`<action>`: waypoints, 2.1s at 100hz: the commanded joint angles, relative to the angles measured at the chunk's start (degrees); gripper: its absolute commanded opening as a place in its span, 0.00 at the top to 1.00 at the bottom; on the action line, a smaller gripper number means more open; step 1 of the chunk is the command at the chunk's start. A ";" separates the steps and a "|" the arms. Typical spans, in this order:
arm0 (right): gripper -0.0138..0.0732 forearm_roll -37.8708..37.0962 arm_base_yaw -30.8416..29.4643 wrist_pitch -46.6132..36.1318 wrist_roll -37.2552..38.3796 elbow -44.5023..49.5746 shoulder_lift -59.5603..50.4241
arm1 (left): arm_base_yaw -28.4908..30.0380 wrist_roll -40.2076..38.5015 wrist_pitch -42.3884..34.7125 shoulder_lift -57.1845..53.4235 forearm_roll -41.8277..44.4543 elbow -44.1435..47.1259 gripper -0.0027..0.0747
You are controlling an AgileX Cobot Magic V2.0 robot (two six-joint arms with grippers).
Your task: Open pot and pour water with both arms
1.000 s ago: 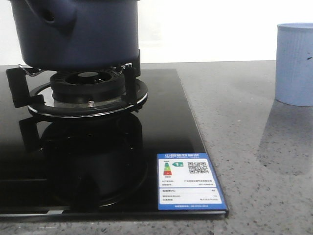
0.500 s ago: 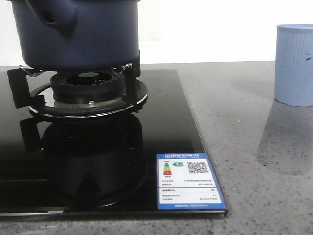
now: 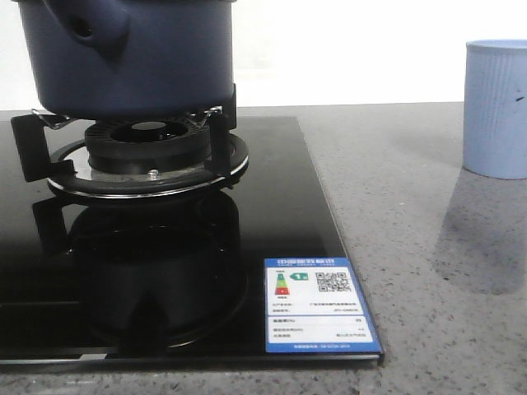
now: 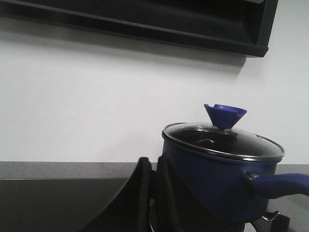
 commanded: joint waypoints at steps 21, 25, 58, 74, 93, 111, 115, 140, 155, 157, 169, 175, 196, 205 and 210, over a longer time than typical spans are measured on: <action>0.91 1.89 0.19 -1.56 0.05 -1.41 0.28 | 0.14 0.09 -4.00 0.54 -0.67 -1.38 0.99; 0.91 1.89 0.19 -1.56 0.05 -1.41 0.28 | 0.14 0.09 -4.00 0.54 -0.67 -1.38 0.99; 0.91 1.89 0.19 -1.56 0.05 -1.41 0.28 | 0.14 0.09 -4.00 0.54 0.27 -1.25 0.99; 0.91 1.89 0.19 -1.56 0.05 -1.41 0.28 | 1.59 -5.49 -3.37 0.54 13.57 0.97 0.99; 0.91 1.89 0.19 -1.56 0.05 -1.41 0.28 | 7.00 -9.28 -3.37 -0.22 16.40 7.13 0.99; 0.91 1.89 0.19 -1.56 0.05 -1.41 0.17 | 7.57 -10.31 -2.80 -2.48 17.87 12.51 0.99; 0.91 1.89 0.19 -1.45 0.05 -1.41 0.17 | 7.57 -10.42 -1.55 -2.48 18.02 12.40 0.99; 0.91 1.89 0.19 -1.44 0.05 -1.41 0.17 | 7.45 -10.42 0.37 -2.38 14.59 12.41 0.99; 0.91 1.89 0.19 -1.44 0.05 -1.41 0.17 | 7.45 -10.42 0.37 -2.38 14.59 12.41 0.99; 0.91 1.89 0.19 -1.44 0.05 -1.41 0.17 | 7.45 -10.42 0.37 -2.38 14.59 12.41 0.99; 0.91 1.89 0.19 -1.44 0.05 -1.41 0.17 | 7.45 -10.42 0.37 -2.38 14.59 12.41 0.99; 0.91 1.89 0.19 -1.44 0.05 -1.41 0.17 | 7.45 -10.42 0.37 -2.38 14.59 12.41 0.99; 0.91 1.89 0.19 -1.44 0.05 -1.41 0.17 | 7.45 -10.42 0.37 -2.38 14.59 12.41 0.99; 0.91 1.89 0.19 -1.44 -0.05 -1.41 0.17 | 7.45 -10.42 0.37 -2.38 14.59 12.41 0.99; 0.91 1.89 0.19 -0.55 -0.03 -1.41 0.17 | 7.45 -10.42 0.37 -2.38 14.59 12.41 0.99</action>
